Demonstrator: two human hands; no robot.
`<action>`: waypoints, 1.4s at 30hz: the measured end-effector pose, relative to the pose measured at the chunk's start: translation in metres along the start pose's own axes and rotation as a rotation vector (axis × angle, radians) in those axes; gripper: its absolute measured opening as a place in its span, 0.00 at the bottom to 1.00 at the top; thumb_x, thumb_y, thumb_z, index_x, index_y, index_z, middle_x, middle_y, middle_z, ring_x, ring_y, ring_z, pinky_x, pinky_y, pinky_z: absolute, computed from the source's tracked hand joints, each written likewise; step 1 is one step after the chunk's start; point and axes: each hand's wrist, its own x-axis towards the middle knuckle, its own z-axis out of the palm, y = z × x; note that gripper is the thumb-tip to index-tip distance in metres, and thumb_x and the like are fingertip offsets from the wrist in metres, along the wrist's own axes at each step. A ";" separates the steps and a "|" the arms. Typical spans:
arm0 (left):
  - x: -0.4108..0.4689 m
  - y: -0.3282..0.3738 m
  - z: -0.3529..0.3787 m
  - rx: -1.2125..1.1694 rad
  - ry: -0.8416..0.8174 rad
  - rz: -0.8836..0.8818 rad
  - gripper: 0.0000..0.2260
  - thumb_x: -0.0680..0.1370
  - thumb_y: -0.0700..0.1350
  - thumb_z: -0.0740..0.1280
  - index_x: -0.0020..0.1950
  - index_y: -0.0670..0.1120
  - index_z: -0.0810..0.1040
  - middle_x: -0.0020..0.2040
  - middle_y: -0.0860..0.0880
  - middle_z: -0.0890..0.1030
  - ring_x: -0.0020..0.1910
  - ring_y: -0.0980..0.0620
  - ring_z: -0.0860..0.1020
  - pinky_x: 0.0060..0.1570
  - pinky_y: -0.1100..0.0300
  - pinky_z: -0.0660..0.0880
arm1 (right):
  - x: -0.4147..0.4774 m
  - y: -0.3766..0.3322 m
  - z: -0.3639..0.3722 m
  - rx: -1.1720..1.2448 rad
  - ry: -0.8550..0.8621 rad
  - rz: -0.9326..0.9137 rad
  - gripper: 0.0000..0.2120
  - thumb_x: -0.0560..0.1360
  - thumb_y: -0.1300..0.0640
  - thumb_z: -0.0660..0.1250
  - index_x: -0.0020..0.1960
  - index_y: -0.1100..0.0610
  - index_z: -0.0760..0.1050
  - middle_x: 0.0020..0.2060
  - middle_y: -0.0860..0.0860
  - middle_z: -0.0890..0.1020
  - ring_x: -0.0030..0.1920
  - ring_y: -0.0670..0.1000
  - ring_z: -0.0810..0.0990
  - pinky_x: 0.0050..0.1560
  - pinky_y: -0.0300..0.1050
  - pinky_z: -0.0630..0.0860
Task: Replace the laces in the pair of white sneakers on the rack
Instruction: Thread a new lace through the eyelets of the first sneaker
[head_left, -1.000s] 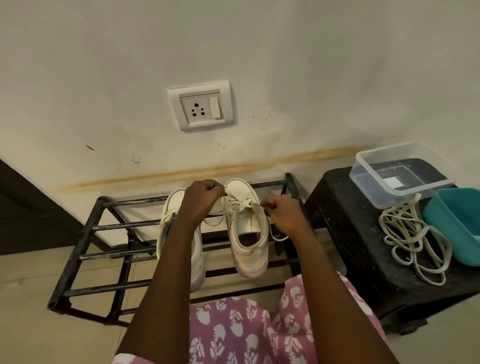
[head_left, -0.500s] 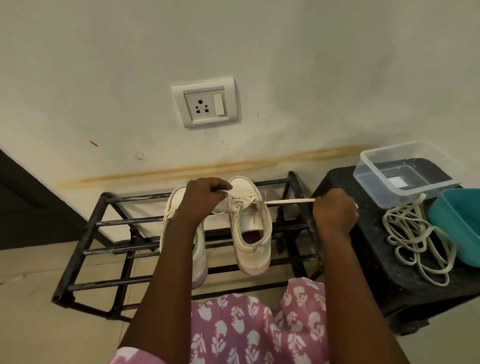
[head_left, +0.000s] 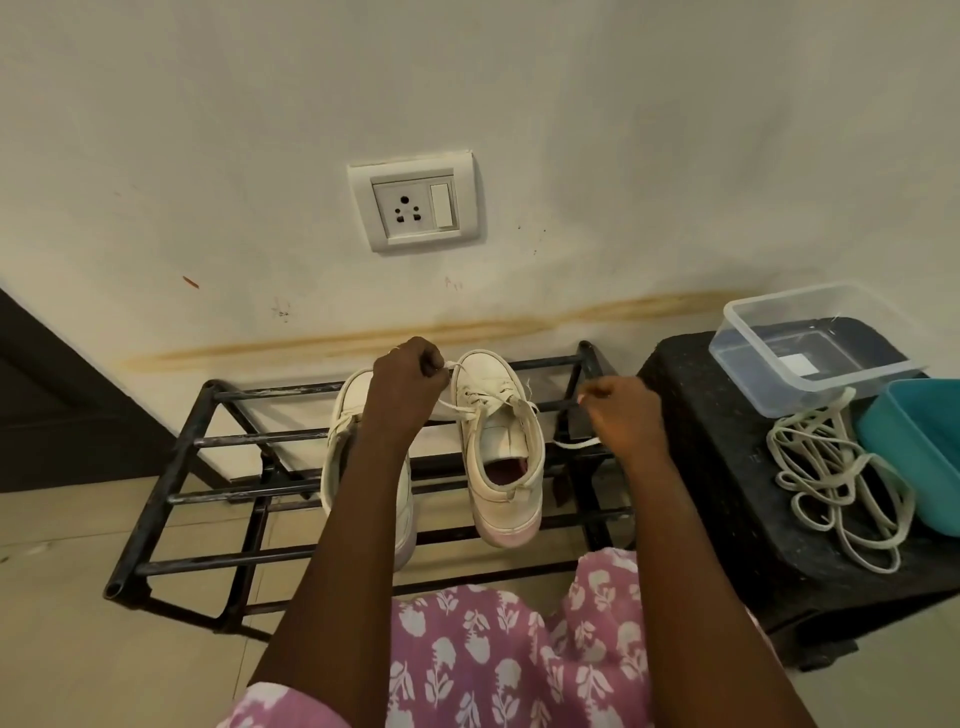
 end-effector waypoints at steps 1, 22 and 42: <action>0.000 0.001 0.001 0.000 0.014 0.014 0.08 0.72 0.35 0.67 0.42 0.46 0.73 0.31 0.56 0.71 0.32 0.58 0.69 0.33 0.71 0.64 | -0.003 -0.005 0.006 0.068 -0.063 -0.062 0.12 0.79 0.59 0.62 0.60 0.58 0.77 0.58 0.55 0.80 0.56 0.53 0.77 0.58 0.43 0.71; -0.011 0.009 0.008 0.012 -0.343 -0.016 0.05 0.72 0.40 0.70 0.46 0.49 0.80 0.40 0.53 0.78 0.40 0.55 0.76 0.45 0.61 0.74 | -0.002 0.003 0.005 -0.022 0.341 0.315 0.09 0.75 0.57 0.62 0.48 0.63 0.76 0.43 0.57 0.80 0.48 0.59 0.78 0.53 0.55 0.75; -0.005 0.004 0.002 0.317 -0.489 -0.019 0.14 0.79 0.48 0.62 0.50 0.40 0.82 0.47 0.43 0.83 0.47 0.48 0.78 0.44 0.61 0.67 | -0.005 -0.018 0.038 0.240 -0.105 -0.141 0.09 0.76 0.63 0.66 0.54 0.60 0.81 0.50 0.54 0.84 0.52 0.50 0.80 0.54 0.41 0.76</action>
